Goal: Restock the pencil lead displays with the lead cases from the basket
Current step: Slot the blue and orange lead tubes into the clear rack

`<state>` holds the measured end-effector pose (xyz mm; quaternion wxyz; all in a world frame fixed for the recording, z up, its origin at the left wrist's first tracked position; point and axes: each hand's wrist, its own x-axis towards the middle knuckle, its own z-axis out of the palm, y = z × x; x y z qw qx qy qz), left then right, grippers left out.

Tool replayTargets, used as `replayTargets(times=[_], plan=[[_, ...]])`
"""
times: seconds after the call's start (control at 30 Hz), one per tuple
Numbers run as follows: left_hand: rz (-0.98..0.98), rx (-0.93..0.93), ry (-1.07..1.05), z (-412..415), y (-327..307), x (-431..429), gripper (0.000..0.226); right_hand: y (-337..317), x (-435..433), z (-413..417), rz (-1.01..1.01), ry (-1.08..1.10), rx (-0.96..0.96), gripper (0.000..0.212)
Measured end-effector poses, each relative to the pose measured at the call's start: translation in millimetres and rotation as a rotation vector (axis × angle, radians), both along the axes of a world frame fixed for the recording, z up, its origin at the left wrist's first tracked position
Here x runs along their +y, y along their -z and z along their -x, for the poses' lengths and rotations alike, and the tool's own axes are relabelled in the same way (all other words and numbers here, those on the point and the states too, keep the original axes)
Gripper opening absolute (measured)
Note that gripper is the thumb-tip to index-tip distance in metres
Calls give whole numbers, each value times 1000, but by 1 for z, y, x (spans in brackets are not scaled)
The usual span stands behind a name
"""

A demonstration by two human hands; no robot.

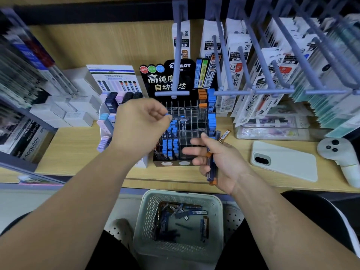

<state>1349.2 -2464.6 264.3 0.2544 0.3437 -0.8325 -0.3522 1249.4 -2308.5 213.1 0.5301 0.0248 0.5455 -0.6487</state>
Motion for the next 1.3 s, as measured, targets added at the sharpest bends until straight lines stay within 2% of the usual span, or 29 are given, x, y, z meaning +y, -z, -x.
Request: replayTargets(times=[0.07, 0.2, 0.3, 0.47, 0.7, 0.87, 1.3], plan=[[106, -92, 53, 9, -4, -5, 27, -1, -1, -1, 12, -7, 1, 33], [187, -245, 109, 24, -10, -13, 11, -1, -1, 0, 24, 0, -8, 33], [236, -313, 121, 31, -21, -16, 11, -1, 0, 1, 30, 2, -12, 33], [181, -313, 114, 35, -32, -20, 6, 0, 0, 1, 36, -10, -6, 30], [243, -449, 191, 42, -17, -21, 10, 0, -2, 0, 49, -15, -6, 26], [300, -402, 206, 49, -4, -22, 6, 1, -2, 1, 57, -17, -2, 24], [414, -500, 318, 52, 11, -22, 8, 2, -2, 0, 66, -16, 10, 23]])
